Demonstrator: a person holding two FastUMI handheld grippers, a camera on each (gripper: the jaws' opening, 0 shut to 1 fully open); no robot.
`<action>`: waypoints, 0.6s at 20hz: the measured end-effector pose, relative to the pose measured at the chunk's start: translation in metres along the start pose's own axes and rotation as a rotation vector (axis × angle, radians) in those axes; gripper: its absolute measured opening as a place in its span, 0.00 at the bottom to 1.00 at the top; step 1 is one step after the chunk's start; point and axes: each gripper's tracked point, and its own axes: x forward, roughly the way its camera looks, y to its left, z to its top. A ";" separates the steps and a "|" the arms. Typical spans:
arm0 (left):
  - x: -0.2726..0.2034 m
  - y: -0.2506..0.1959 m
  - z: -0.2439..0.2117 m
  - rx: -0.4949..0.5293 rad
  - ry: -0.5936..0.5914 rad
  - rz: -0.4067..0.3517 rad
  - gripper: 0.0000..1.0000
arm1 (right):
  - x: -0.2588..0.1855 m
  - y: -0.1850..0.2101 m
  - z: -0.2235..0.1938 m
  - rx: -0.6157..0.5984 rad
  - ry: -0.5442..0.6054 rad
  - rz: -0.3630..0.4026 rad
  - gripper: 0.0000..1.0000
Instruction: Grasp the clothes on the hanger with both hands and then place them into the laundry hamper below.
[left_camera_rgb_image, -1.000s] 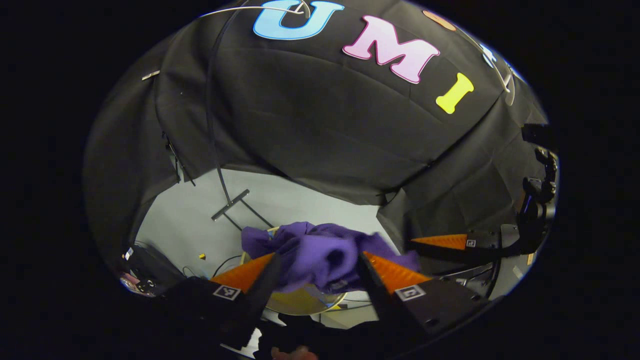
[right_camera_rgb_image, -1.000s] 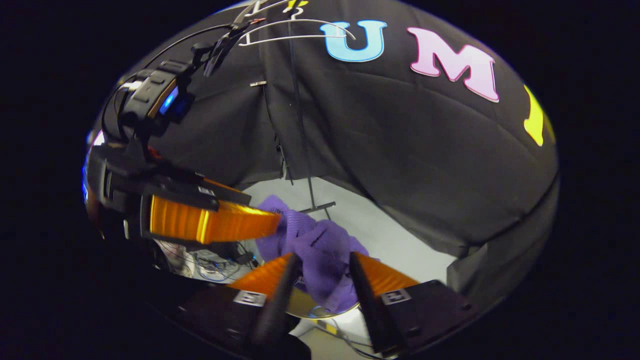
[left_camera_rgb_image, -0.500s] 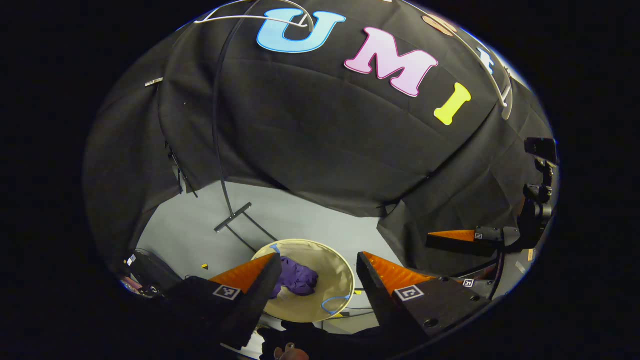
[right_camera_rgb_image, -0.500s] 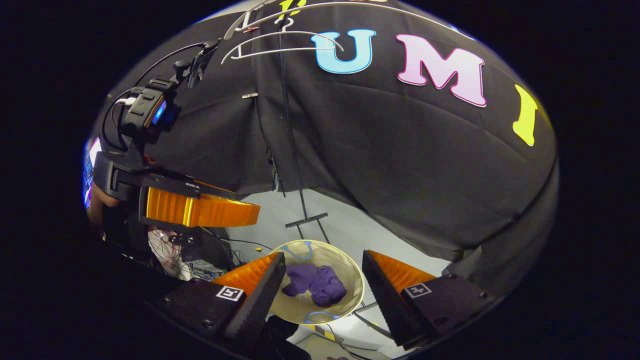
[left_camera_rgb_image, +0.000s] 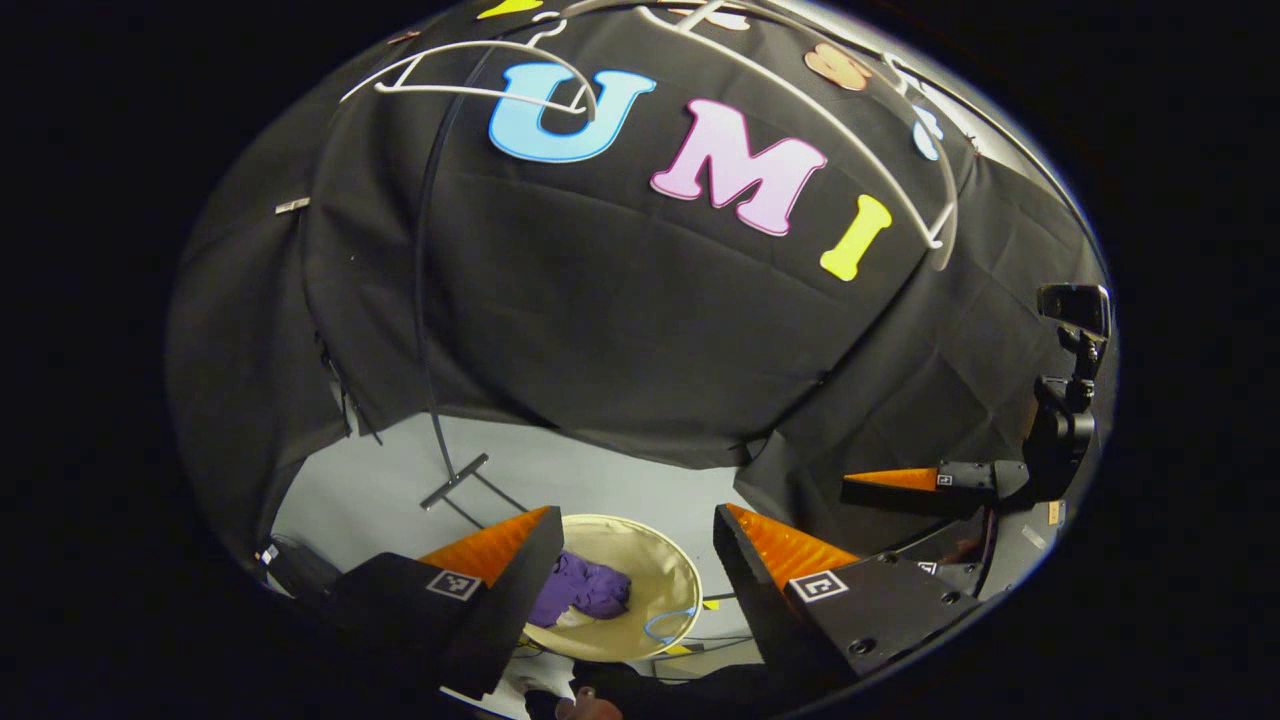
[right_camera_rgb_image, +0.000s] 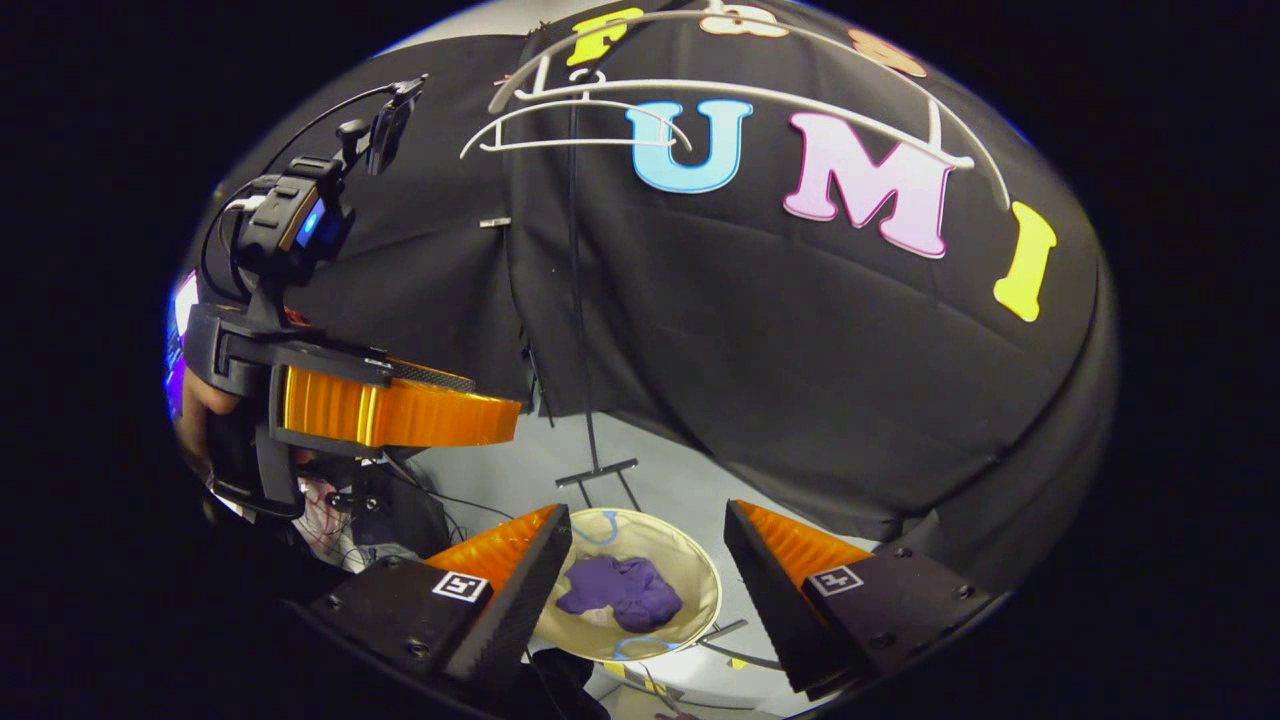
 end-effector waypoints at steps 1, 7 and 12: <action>-0.009 -0.001 0.006 0.017 -0.019 -0.014 0.96 | -0.007 0.005 0.008 0.006 -0.022 -0.013 1.00; -0.077 -0.006 0.060 0.145 -0.205 -0.070 0.95 | -0.061 0.031 0.064 0.059 -0.187 -0.141 0.99; -0.147 -0.017 0.107 0.250 -0.409 -0.085 0.95 | -0.119 0.036 0.123 0.091 -0.397 -0.264 0.99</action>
